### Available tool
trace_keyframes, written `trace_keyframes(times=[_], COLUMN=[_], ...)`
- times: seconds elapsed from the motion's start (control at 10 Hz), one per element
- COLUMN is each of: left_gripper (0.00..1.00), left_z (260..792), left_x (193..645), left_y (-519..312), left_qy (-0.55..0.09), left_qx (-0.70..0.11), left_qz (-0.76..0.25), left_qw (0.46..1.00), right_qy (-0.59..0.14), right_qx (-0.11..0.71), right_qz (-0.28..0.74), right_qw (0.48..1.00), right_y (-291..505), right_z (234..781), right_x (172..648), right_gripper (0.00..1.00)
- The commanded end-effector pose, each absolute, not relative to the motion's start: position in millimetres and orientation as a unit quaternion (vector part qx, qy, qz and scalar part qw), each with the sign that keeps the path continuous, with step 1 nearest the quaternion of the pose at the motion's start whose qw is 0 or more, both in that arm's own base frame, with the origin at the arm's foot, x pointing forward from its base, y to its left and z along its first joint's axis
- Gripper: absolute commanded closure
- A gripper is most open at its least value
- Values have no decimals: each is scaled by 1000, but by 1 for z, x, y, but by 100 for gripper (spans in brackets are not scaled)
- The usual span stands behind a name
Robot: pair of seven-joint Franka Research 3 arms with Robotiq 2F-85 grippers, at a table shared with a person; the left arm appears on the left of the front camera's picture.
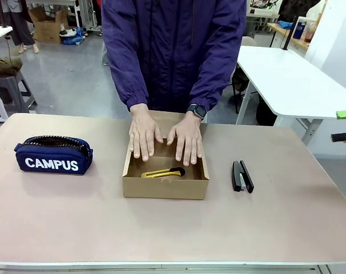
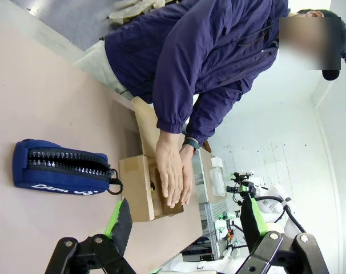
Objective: Pack the item into the box.
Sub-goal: Close the Mailer Box.
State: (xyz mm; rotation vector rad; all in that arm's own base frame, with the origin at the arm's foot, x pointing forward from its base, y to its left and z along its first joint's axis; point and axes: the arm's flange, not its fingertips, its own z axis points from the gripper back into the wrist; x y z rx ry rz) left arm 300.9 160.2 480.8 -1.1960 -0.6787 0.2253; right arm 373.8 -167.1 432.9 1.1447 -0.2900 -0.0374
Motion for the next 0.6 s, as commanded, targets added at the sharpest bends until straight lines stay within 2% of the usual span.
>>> trace_keyframes(times=[0.0, 0.3, 0.5], left_gripper=[0, 0, 0], left_z=[495, 517, 511], left_x=[305, 339, 373], left_y=[134, 66, 7], left_qy=[-290, -284, -242], left_qx=[-546, -524, -522], left_qz=[96, 78, 37], left_qw=[780, 800, 817], right_qy=[-144, -135, -148], right_qx=[545, 537, 544], right_qz=[-15, 18, 17], right_qw=[826, 833, 826], right_y=[-140, -79, -39], right_z=[445, 462, 470], right_x=[378, 401, 424], right_gripper=[0, 0, 0])
